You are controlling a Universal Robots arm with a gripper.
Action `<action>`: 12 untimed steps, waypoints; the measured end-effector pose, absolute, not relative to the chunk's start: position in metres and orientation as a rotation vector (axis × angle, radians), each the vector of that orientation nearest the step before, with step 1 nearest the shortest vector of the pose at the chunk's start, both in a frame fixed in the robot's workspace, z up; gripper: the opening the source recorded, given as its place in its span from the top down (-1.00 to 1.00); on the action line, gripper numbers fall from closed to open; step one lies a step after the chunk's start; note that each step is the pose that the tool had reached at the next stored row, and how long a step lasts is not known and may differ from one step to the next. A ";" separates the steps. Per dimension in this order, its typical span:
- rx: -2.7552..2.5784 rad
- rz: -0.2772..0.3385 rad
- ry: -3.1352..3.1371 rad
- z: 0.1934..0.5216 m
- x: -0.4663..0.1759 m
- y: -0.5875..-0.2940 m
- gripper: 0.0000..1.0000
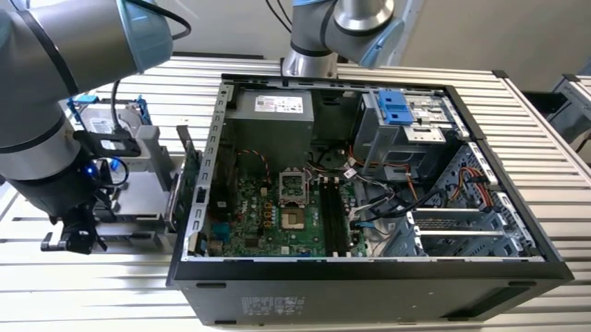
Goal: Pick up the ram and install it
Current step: 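Pick up the ram and move it above insertion slot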
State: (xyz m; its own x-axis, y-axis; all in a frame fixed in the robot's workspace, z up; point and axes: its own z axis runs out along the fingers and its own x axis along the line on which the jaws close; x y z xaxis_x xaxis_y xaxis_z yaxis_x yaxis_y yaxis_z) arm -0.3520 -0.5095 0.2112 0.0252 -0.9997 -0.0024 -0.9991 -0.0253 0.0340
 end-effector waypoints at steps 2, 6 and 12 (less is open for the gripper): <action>2.233 -0.040 -2.177 0.209 -0.352 -0.508 -1.00; 2.233 -0.040 -2.177 0.206 -0.352 -0.505 -1.00; 2.233 -0.040 -2.177 0.199 -0.352 -0.505 -1.00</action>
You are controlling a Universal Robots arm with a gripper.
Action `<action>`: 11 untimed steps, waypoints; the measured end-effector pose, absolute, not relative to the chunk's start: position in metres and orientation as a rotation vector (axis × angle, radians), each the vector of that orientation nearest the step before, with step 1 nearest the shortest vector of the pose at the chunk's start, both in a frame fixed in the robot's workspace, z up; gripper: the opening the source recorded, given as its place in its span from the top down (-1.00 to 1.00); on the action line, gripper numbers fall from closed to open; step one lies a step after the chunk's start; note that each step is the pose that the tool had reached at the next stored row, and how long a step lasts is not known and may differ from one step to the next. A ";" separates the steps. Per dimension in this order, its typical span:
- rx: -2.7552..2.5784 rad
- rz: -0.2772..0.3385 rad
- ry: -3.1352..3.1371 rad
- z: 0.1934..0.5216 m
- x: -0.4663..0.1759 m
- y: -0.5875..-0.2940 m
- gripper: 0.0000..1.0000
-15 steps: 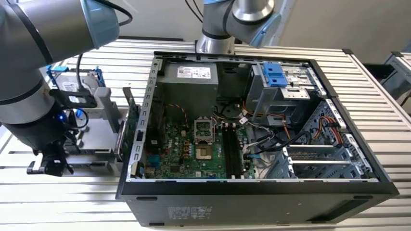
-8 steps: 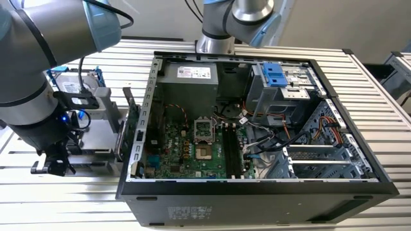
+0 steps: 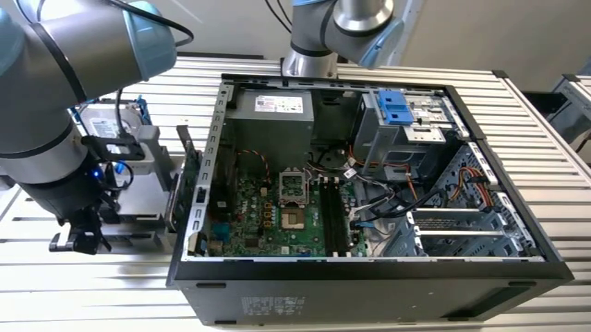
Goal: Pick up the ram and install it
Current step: 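Pick up the ram and move it above insertion slot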
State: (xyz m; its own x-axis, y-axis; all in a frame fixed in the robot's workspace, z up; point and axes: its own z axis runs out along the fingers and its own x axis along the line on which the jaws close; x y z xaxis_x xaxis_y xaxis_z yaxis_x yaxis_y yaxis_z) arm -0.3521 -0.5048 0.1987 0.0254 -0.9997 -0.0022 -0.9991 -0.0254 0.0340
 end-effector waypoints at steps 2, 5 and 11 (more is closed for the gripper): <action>2.233 -0.040 -2.177 0.196 -0.352 -0.505 -1.00; 2.233 -0.040 -2.177 0.193 -0.352 -0.505 -1.00; 2.233 -0.039 -2.177 0.193 -0.352 -0.505 -1.00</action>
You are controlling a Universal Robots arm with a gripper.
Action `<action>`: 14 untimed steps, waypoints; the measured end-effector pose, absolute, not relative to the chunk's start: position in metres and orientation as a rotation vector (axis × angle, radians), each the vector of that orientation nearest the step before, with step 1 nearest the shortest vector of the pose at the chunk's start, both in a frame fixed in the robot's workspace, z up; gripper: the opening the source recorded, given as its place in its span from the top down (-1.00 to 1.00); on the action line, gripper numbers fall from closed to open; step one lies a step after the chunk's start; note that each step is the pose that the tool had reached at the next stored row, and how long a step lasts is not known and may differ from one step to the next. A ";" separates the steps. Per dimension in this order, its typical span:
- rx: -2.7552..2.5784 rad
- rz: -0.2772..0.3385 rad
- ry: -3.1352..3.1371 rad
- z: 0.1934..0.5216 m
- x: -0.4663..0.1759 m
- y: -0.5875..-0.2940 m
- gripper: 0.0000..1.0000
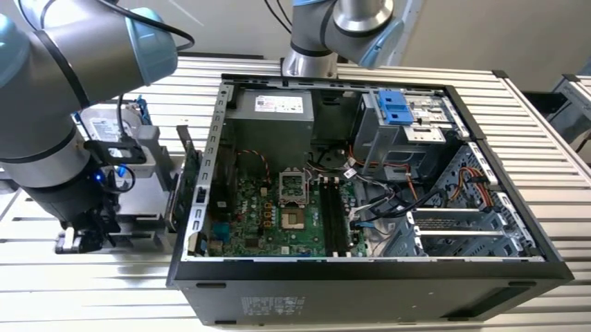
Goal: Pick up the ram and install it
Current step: 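Pick up the ram and move it above insertion slot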
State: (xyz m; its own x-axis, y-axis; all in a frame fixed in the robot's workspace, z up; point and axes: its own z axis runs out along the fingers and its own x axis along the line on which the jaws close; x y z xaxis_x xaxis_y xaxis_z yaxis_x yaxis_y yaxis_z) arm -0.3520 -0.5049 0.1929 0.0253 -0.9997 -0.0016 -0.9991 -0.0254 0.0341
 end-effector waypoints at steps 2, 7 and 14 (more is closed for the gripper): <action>2.233 -0.039 -2.177 0.192 -0.352 -0.505 -1.00; 2.233 -0.039 -2.177 0.192 -0.352 -0.505 -1.00; 2.236 -0.039 -2.174 0.191 -0.352 -0.505 -1.00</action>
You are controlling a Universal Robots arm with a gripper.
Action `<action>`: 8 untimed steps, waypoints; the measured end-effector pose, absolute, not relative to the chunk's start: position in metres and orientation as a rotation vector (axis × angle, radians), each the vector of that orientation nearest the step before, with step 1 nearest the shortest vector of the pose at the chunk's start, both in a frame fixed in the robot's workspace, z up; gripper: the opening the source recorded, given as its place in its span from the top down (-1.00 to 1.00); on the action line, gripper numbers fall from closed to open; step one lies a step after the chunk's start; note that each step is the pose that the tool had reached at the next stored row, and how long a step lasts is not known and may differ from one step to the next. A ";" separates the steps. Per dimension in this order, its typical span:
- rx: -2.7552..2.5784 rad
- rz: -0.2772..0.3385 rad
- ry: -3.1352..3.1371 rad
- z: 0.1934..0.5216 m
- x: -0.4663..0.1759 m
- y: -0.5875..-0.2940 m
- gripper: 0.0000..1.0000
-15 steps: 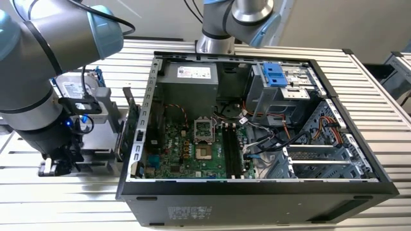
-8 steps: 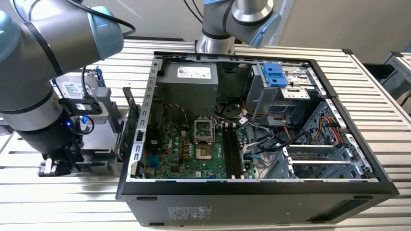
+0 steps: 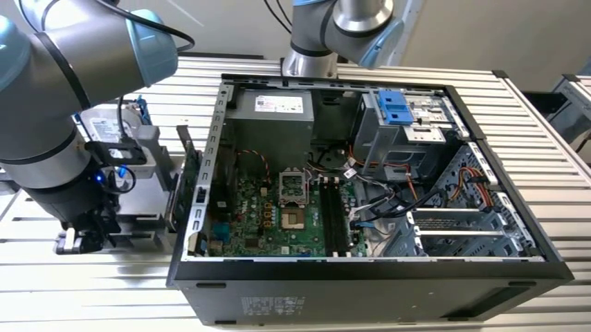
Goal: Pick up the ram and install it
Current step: 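Pick up the ram and move it above insertion slot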
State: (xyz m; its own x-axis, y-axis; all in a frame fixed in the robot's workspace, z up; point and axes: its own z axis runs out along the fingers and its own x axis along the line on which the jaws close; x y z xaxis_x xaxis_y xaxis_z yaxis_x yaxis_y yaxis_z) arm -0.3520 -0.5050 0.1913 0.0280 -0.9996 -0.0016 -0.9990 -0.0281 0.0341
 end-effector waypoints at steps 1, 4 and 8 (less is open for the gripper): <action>2.236 -0.039 -2.174 0.191 -0.352 -0.505 -1.00; 2.236 -0.039 -2.173 0.191 -0.352 -0.505 -1.00; 2.247 -0.039 -2.162 0.191 -0.352 -0.505 -1.00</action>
State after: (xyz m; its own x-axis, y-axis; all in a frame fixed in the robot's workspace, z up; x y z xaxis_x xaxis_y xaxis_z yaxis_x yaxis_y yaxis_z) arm -0.3520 -0.5050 0.1911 0.0383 -0.9993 -0.0017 -0.9987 -0.0384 0.0341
